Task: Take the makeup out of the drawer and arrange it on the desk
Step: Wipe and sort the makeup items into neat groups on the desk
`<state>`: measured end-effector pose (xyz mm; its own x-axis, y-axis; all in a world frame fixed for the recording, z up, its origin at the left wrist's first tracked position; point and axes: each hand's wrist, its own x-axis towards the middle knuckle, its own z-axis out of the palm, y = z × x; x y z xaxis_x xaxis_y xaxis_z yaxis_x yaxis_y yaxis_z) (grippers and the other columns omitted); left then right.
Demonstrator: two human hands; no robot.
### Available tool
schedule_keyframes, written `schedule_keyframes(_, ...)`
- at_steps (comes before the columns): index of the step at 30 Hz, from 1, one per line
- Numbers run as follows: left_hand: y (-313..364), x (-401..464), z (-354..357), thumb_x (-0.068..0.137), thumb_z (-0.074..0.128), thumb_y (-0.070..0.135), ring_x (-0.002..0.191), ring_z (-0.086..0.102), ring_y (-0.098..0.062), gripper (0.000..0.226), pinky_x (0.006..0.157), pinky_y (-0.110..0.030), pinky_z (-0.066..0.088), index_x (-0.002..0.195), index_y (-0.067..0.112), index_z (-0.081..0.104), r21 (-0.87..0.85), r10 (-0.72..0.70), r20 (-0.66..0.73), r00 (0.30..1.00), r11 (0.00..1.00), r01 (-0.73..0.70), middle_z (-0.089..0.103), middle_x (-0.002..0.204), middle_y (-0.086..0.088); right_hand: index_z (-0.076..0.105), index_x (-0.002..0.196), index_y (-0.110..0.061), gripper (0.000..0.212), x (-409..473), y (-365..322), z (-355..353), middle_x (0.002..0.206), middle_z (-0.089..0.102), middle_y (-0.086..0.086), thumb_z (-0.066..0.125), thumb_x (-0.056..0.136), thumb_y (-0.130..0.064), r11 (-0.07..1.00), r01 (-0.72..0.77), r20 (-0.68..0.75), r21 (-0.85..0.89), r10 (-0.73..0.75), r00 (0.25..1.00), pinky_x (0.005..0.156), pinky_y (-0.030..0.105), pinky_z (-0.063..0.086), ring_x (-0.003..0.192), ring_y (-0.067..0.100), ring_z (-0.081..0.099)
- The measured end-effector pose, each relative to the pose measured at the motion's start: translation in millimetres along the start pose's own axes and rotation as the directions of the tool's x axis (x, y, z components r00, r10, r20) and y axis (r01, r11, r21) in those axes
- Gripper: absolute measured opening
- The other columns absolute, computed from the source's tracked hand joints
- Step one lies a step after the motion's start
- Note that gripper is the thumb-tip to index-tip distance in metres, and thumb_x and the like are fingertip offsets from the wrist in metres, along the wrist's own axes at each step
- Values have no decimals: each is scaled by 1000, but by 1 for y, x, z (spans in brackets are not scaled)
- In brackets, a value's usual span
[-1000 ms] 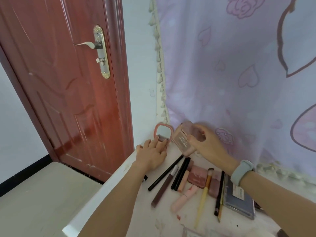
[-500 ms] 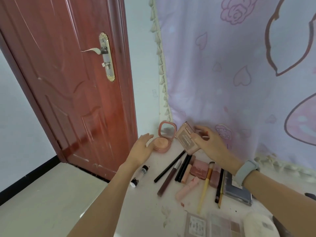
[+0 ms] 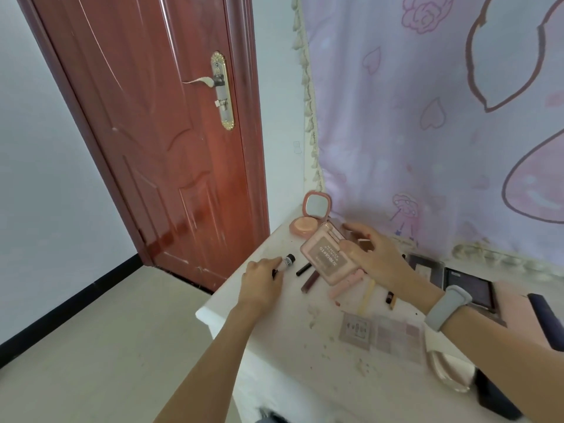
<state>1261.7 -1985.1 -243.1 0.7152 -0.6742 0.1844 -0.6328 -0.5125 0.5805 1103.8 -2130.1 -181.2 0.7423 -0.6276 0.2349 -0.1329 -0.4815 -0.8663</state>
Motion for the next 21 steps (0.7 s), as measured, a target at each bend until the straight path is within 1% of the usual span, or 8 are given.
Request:
schedule_keyframes(2,9,-2,3,95,45,22,96,51,-26,29,82,-29,37,108,2,63,-49,33,11,999,998,-32,63,107,-13,48,111,-38,29,-5,-1,-4,105,52,-18,59,84,-34,1000,3,-2,-15,-3,1000,85,22,35,102,6,49)
schedule_keyframes(5,19,-5,10,94,46,19,100,51,-26,27,83,-29,38,111,7,63,-41,66,68,995,997,-64,61,109,-9,47,111,-39,29,-9,-1,-11,113,52,-10,58,84,-38,999,-3,-8,-46,2,1000,88,24,36,105,8,49)
schedule_keyframes(7,24,-8,13,93,45,16,100,51,-28,25,82,-31,40,107,8,64,-50,73,71,995,996,-69,60,105,-10,48,111,-40,29,-11,-1,-15,112,52,-11,58,84,-38,999,-2,-17,-50,1,1000,87,24,35,105,8,49)
schedule_keyframes(10,34,-13,16,93,44,20,98,51,-28,25,83,-34,41,105,10,64,-37,91,87,992,995,-88,60,103,-9,48,106,-43,26,-14,-2,-19,105,51,-19,60,83,-37,999,4,-32,-41,-5,999,85,21,34,103,6,49)
schedule_keyframes(12,38,-16,19,91,44,19,100,49,-29,25,86,-37,41,106,11,62,-12,95,120,988,995,-94,59,106,-7,47,103,-47,26,-16,-1,-21,106,51,-20,60,82,-38,999,7,-32,-52,-9,999,86,22,33,103,5,48)
schedule_keyframes(15,40,-18,19,89,45,19,104,47,-28,30,89,-36,39,115,11,59,-7,91,155,984,996,-91,56,115,-4,47,104,-47,28,-19,2,-24,111,53,-14,61,81,-39,998,0,-21,-67,-2,1000,87,22,33,102,2,48)
schedule_keyframes(18,41,-20,12,92,48,23,108,51,-26,35,96,-37,40,126,15,55,-154,40,167,985,988,-14,55,121,-6,48,107,-44,29,-21,3,-25,110,53,-16,61,82,-38,997,3,-10,-81,-3,1000,87,22,34,101,-3,48)
schedule_keyframes(21,46,-26,1,93,51,22,117,47,-20,38,103,-32,35,131,16,51,-303,-7,111,994,952,41,53,128,-3,49,105,-44,26,-21,1,-23,110,56,-15,60,82,-40,998,1,1,-59,-1,1000,87,22,36,101,0,52)
